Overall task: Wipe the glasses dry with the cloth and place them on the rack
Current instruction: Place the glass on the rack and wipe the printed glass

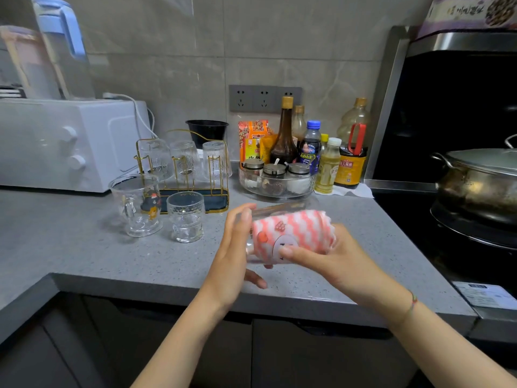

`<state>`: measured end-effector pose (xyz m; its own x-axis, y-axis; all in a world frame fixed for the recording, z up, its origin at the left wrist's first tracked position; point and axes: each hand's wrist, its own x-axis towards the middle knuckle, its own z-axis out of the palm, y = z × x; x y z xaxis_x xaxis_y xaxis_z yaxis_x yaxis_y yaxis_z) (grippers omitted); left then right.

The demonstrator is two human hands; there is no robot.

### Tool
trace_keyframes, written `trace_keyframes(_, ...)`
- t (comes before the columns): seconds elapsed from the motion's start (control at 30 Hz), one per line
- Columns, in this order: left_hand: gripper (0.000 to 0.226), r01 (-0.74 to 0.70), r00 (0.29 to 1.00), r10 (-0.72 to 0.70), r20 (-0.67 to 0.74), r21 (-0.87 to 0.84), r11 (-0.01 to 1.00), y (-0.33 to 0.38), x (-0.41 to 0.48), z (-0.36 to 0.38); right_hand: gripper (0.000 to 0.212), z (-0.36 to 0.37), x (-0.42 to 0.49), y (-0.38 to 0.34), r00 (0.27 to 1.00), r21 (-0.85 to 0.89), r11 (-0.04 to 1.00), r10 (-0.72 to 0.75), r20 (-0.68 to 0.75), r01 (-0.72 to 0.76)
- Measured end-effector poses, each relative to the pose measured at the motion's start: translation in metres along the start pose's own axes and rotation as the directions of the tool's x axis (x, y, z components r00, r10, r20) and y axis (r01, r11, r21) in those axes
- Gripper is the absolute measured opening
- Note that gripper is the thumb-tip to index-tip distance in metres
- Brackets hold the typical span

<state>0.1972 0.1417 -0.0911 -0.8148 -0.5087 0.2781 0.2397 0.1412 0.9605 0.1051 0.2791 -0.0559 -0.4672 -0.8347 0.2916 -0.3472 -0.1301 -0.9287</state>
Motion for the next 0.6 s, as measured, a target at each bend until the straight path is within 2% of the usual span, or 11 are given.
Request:
trace_keyframes(0.1,0.054,0.103,0.994,-0.105,-0.020,-0.076,0.992,0.000,0.002,0.004,0.017,0.004,0.002,0.002,0.995,-0.099,0.993,-0.066,-0.077,0.058)
trace_keyframes(0.2,0.036,0.027,0.993,-0.033,-0.116,-0.051,0.998,-0.004,0.004,0.007,0.019,0.005,0.002,0.003,0.995,-0.098,0.994,-0.057,-0.084,0.048)
trace_keyframes(0.27,0.042,-0.065,0.989,0.064,-0.135,-0.008,0.998,-0.007,0.005,0.006,0.022,0.003,0.002,0.001,1.000,-0.038,0.999,-0.006,-0.004,0.006)
trace_keyframes(0.37,0.062,-0.190,0.978,0.197,-0.073,0.090,0.978,-0.012,0.002,0.005,0.027,0.000,0.002,0.004,0.985,0.130,0.988,0.058,0.161,-0.079)
trace_keyframes(0.47,0.061,-0.255,0.966,0.258,-0.019,0.096,0.962,-0.010,0.001,0.000,0.040,-0.004,0.001,0.007,0.955,0.238,0.963,0.053,0.291,-0.126)
trace_keyframes(0.6,0.058,-0.282,0.959,0.277,0.058,0.112,0.953,-0.011,0.005,-0.007,0.058,-0.010,0.000,0.011,0.926,0.247,0.957,0.051,0.374,-0.152)
